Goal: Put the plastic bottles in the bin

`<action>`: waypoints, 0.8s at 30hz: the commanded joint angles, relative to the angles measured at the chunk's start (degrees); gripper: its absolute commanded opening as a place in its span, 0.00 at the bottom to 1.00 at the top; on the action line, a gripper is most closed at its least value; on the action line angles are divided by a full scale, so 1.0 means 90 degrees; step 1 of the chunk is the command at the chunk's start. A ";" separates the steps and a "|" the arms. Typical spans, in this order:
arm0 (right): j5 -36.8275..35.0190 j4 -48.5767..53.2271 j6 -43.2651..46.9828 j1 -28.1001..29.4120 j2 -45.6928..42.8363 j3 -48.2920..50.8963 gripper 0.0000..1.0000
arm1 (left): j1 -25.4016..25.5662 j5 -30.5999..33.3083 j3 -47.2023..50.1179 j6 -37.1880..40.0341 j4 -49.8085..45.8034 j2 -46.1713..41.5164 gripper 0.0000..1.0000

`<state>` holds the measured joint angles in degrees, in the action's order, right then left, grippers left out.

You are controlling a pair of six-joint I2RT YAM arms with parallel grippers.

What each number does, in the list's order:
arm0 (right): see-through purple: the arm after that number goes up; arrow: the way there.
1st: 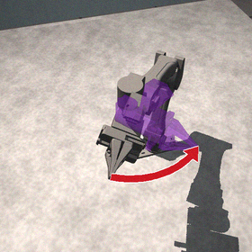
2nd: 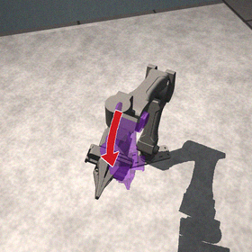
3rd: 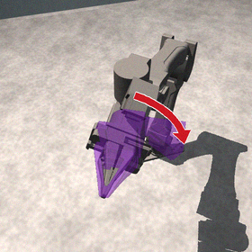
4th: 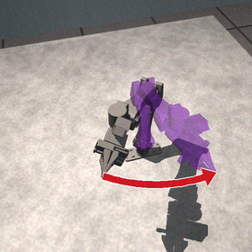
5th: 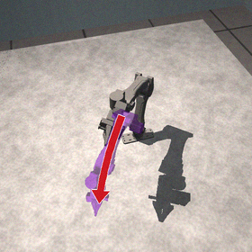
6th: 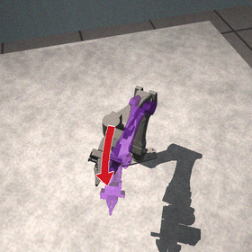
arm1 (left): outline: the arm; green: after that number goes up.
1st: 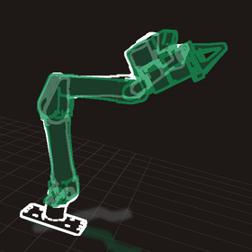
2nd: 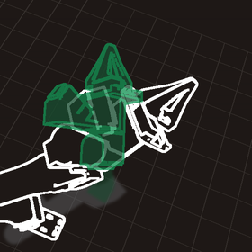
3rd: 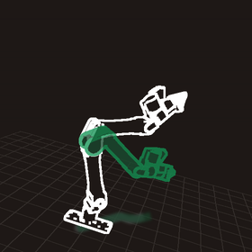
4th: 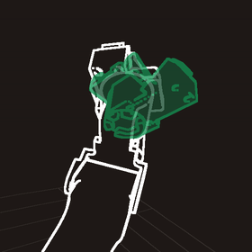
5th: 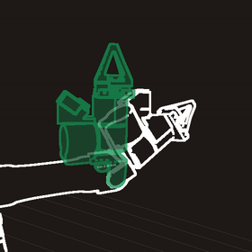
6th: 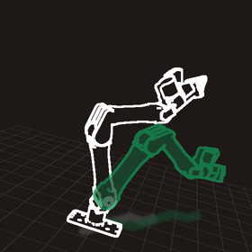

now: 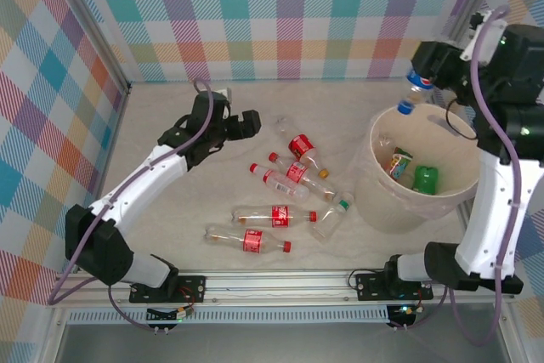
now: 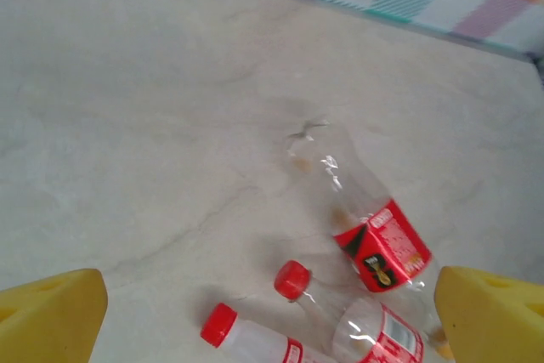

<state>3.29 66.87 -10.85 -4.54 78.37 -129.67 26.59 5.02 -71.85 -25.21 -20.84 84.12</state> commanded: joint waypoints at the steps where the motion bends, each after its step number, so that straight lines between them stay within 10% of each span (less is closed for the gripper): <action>1: -0.0976 0.1039 0.0659 -0.0082 0.0033 0.0444 0.52 | -0.0120 0.0099 0.0152 -0.0715 0.0213 0.0313 0.97; 24: -0.0381 -0.0410 0.0128 -0.0191 -0.0761 0.5509 0.53 | -0.0113 -0.0223 0.0308 -0.0905 0.0124 0.0650 0.96</action>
<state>-2.09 66.94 -8.56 -5.74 70.63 -81.47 25.71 3.51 -69.84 -32.53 -19.40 91.61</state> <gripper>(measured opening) 0.571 0.965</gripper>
